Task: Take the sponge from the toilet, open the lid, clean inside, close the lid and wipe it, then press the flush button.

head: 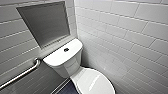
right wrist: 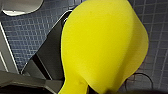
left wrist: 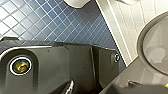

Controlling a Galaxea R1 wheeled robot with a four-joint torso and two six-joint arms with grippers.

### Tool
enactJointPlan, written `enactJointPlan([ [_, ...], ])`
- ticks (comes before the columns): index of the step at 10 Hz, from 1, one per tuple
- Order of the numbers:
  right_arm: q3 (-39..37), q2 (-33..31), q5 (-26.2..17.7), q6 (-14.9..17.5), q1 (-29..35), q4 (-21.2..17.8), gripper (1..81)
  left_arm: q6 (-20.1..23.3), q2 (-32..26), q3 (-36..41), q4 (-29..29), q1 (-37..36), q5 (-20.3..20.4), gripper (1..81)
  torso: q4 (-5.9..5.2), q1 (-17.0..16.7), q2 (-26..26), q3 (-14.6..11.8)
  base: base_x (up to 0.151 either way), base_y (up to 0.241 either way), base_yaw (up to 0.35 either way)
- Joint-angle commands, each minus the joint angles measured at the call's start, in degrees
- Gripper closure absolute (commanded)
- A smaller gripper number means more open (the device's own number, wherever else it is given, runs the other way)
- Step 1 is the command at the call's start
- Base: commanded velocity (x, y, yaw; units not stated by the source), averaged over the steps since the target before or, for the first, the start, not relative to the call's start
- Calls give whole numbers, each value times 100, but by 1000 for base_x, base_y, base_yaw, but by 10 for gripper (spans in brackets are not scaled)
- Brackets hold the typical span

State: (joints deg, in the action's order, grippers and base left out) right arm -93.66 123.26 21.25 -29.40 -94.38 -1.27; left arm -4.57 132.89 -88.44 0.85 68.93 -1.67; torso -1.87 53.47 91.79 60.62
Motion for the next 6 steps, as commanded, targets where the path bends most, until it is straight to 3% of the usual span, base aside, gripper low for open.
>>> enactJointPlan([
  [1,-274,122,-112,5,-376,478,811,-184,-254,249,240,-426,-395,10,0,-11,-18,0,0,0,0],
  [2,-405,236,-121,14,-420,487,811,-333,-236,178,249,-611,-395,10,276,37,54,-2,0,0,0],
  [3,-511,342,-121,14,-455,496,811,-535,-175,108,249,-831,-404,10,482,61,111,-2,0,0,0],
  [6,-793,623,-138,14,-561,584,811,-1185,167,-199,249,-1394,-413,10,956,92,153,-2,0,0,0],
])
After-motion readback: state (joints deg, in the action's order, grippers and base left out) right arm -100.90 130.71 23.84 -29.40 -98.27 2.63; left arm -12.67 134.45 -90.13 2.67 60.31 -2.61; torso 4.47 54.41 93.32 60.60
